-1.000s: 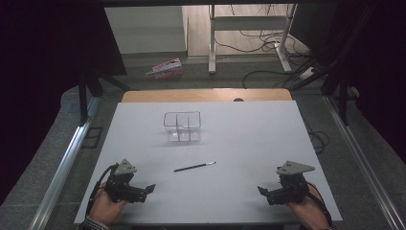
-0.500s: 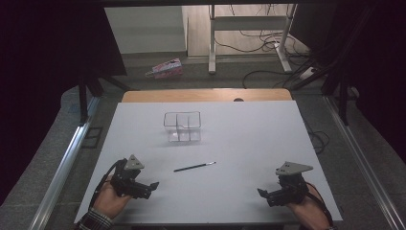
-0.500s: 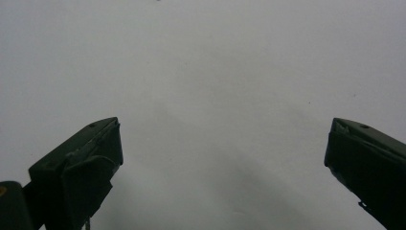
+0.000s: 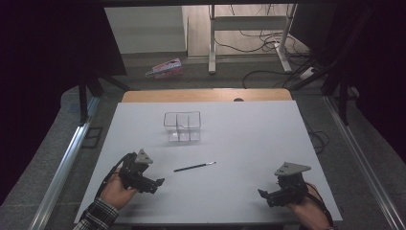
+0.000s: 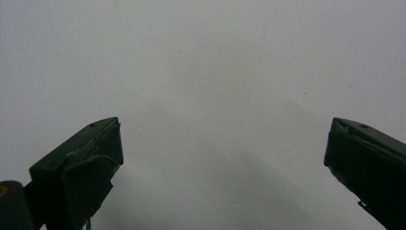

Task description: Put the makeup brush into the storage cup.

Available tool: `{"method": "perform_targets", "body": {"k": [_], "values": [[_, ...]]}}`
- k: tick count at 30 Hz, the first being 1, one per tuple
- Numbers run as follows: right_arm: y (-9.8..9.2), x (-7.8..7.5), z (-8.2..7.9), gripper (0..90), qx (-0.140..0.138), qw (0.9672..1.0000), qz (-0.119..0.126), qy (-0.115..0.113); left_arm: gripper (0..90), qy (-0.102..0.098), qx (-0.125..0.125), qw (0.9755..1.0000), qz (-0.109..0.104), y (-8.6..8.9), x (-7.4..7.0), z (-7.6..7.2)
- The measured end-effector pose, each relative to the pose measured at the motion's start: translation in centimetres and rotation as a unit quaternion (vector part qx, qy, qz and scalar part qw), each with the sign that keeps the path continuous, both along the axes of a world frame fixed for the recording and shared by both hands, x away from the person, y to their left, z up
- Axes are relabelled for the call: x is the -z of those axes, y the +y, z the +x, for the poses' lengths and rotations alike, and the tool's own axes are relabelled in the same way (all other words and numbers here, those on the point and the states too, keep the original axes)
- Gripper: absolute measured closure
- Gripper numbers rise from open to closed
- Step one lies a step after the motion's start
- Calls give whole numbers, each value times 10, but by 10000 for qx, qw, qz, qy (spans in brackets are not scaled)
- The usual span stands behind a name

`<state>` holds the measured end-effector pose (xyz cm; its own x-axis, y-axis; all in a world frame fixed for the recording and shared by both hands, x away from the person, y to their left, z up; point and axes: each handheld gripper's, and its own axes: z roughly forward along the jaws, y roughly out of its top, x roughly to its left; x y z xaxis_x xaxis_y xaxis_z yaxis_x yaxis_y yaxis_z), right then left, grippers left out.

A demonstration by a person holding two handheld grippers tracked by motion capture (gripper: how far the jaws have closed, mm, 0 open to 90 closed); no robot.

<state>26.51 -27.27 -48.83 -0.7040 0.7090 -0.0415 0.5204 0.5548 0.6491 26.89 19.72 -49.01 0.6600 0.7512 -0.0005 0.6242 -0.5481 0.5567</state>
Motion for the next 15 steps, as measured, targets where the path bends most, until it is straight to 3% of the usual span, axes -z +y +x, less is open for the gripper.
{"method": "perform_targets", "body": {"k": [15], "values": [[2, 1, 0, 0, -18, 9999, -86, 66, 16, 39, 258, 9993, 267, -21, -3, 16]]}}
